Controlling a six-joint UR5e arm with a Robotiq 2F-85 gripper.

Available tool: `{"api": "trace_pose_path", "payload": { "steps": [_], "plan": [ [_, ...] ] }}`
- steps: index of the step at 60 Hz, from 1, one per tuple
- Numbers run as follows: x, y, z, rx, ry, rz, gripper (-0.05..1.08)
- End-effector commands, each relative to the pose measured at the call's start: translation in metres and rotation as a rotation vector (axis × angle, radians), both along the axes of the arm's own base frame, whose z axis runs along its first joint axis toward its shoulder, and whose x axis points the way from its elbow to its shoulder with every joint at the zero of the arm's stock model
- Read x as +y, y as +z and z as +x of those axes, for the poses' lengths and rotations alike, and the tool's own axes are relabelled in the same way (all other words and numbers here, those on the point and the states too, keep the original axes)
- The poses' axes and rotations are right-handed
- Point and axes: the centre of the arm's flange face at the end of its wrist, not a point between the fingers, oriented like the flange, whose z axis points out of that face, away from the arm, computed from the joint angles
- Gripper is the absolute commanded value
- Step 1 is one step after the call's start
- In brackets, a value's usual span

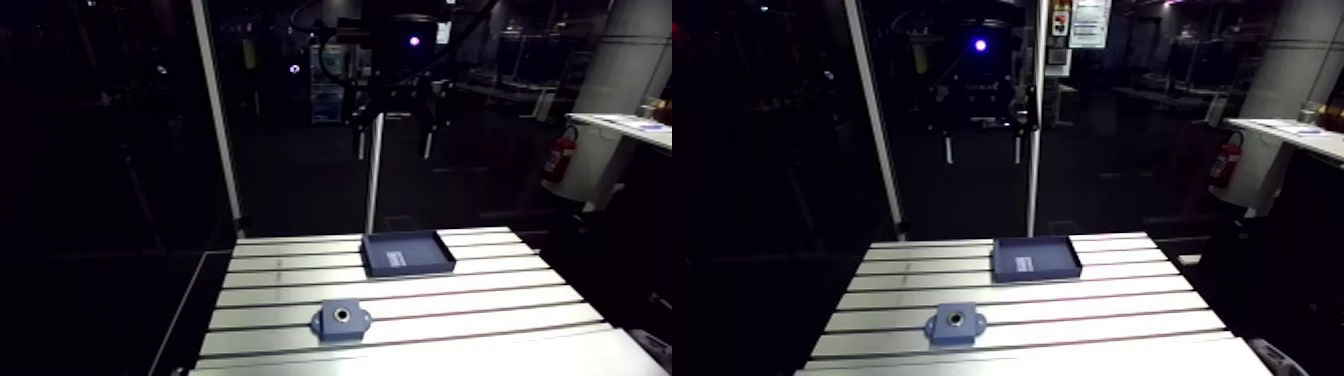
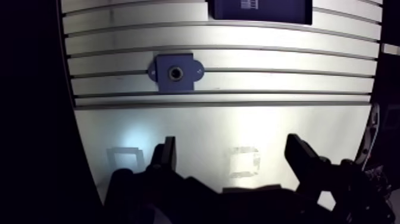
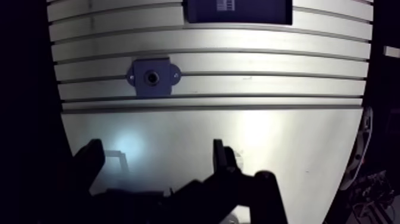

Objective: Pick up the bearing and press it into the housing until flush.

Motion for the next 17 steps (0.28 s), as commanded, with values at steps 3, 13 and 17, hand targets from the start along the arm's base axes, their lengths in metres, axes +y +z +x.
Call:
{"api": "trace_pose_path", "payload": {
  "steps": [3,13,17],
  "plan": [
    [-0.0006,0.0007,-0.0012,0.003,0.001,-0.002,0.01],
    [-0.0007,-0.0029,-0.0005,-0.005,0.001,-0.003,0.01],
    [-0.0013,-0.0041,-0.0008,-0.006,0.001,-0.003,0.01]
  ]
}}
